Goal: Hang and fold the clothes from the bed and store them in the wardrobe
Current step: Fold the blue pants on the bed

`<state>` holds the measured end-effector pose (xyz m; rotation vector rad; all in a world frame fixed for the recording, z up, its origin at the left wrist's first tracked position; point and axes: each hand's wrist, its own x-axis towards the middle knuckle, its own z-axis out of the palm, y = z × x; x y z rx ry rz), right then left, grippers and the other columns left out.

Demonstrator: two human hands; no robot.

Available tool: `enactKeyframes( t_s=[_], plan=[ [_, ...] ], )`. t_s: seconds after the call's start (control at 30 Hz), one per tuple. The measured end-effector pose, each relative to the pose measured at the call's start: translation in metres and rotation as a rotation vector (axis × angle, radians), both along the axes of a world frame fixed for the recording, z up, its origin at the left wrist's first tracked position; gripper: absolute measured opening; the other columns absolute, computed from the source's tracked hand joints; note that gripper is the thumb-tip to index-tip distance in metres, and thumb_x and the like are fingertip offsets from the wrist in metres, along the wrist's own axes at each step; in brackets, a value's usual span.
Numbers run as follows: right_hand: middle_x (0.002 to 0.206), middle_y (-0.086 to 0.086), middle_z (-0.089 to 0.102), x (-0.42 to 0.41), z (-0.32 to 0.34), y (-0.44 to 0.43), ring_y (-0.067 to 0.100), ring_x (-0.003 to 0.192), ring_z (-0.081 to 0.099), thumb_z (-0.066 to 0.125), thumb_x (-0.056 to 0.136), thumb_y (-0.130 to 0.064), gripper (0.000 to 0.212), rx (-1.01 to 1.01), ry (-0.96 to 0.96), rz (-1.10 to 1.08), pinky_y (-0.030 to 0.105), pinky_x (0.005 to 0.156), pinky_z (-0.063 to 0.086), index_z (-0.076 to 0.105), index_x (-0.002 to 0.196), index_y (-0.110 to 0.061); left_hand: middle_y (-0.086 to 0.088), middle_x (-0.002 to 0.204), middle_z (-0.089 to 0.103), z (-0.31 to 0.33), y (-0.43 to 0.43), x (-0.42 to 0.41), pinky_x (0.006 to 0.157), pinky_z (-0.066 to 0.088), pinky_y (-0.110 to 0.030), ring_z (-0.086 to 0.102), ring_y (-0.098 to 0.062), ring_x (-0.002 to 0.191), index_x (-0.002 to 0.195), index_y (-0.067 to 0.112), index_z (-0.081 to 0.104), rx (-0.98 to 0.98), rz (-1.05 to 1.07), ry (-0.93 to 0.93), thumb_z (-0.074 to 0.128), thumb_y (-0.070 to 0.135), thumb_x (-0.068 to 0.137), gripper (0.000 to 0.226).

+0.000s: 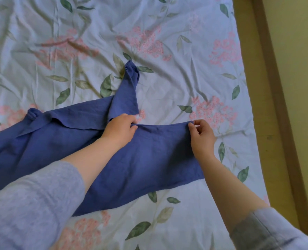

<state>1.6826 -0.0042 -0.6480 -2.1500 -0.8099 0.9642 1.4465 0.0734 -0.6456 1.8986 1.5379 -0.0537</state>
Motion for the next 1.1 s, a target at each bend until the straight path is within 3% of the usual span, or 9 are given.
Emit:
enactKeyframes(
  t_s=[0.13,0.23,0.37,0.53,0.67,0.77,0.87,1.0,1.1],
  plan=[
    [0.092,-0.013,0.064,0.004,-0.001,-0.013,-0.003,0.085,0.057,0.059,0.096,-0.033,0.022,-0.061,0.065,-0.001,0.011,0.069,0.038,0.05,0.116,-0.03,0.0,0.107,0.056,-0.004,0.001,0.016,0.077,0.046,-0.033,0.06,-0.02,0.094,0.095,0.018,0.059,0.012,-0.078,-0.011,0.055,0.029,0.095,0.011],
    [0.088,-0.013,0.065,0.009,0.001,-0.052,-0.005,0.08,0.058,0.058,0.096,-0.031,0.019,-0.085,-0.022,-0.079,0.008,0.064,0.038,0.055,0.114,-0.029,-0.001,0.109,0.055,-0.004,0.002,0.038,0.079,0.044,-0.034,0.054,-0.022,0.116,0.098,0.019,0.061,0.055,-0.169,-0.022,0.057,0.031,0.093,0.013],
    [0.084,-0.015,0.065,0.012,0.001,-0.113,0.006,0.08,0.062,0.058,0.095,-0.024,0.004,-0.119,-0.11,-0.158,0.015,0.062,0.04,0.062,0.098,-0.025,-0.003,0.111,0.053,-0.003,0.001,0.078,0.087,0.039,-0.033,0.048,-0.027,0.108,0.11,0.018,0.062,0.075,-0.331,0.042,0.057,0.041,0.091,0.029],
    [0.08,-0.01,0.068,0.013,-0.003,-0.136,0.007,0.077,0.064,0.06,0.094,-0.031,0.014,-0.181,-0.04,-0.222,0.019,0.067,0.044,0.068,0.09,-0.02,-0.007,0.113,0.056,-0.003,0.0,0.119,0.089,0.045,-0.041,0.052,-0.029,0.107,0.109,0.014,0.06,-0.025,-0.306,-0.002,0.058,0.038,0.092,0.03],
    [0.068,-0.007,0.066,0.009,-0.008,-0.131,0.011,0.064,0.061,0.065,0.088,-0.042,0.029,-0.264,0.035,-0.196,0.028,0.061,0.046,0.066,0.075,-0.016,-0.002,0.101,0.059,-0.003,0.0,0.139,0.078,0.044,-0.035,0.056,-0.026,0.097,0.099,0.014,0.063,-0.109,-0.275,-0.063,0.062,0.03,0.09,0.018],
    [0.057,-0.004,0.053,0.01,-0.011,-0.132,0.013,0.054,0.048,0.069,0.085,-0.035,0.036,-0.273,0.096,-0.155,0.029,0.055,0.038,0.06,0.07,-0.003,-0.009,0.093,0.064,-0.006,0.001,0.148,0.073,0.042,-0.035,0.056,-0.026,0.088,0.091,0.006,0.066,-0.111,-0.245,-0.104,0.064,0.025,0.088,0.019],
    [0.054,-0.006,0.046,0.014,-0.01,-0.139,0.008,0.051,0.041,0.069,0.085,-0.031,0.035,-0.192,0.131,-0.236,0.024,0.052,0.034,0.054,0.068,-0.005,-0.007,0.083,0.06,-0.008,0.004,0.153,0.066,0.036,-0.03,0.054,-0.023,0.081,0.086,0.004,0.066,-0.081,-0.179,-0.182,0.068,0.023,0.084,0.018],
    [0.062,0.008,0.06,0.016,-0.01,-0.152,0.024,0.059,0.057,0.07,0.086,-0.033,0.033,-0.114,0.076,-0.361,0.036,0.059,0.046,0.055,0.067,-0.01,0.008,0.07,0.056,-0.012,0.003,0.156,0.062,0.036,-0.023,0.052,-0.014,0.073,0.08,0.016,0.069,-0.077,-0.093,-0.251,0.073,0.019,0.079,0.005],
    [0.064,0.015,0.061,0.018,-0.013,-0.154,0.035,0.066,0.062,0.071,0.086,-0.032,0.035,-0.134,0.106,-0.386,0.046,0.067,0.053,0.055,0.068,-0.007,0.007,0.073,0.06,-0.018,-0.001,0.16,0.068,0.041,-0.026,0.055,-0.014,0.075,0.08,0.016,0.071,-0.049,-0.103,-0.239,0.073,0.019,0.079,0.003]
  ],
)
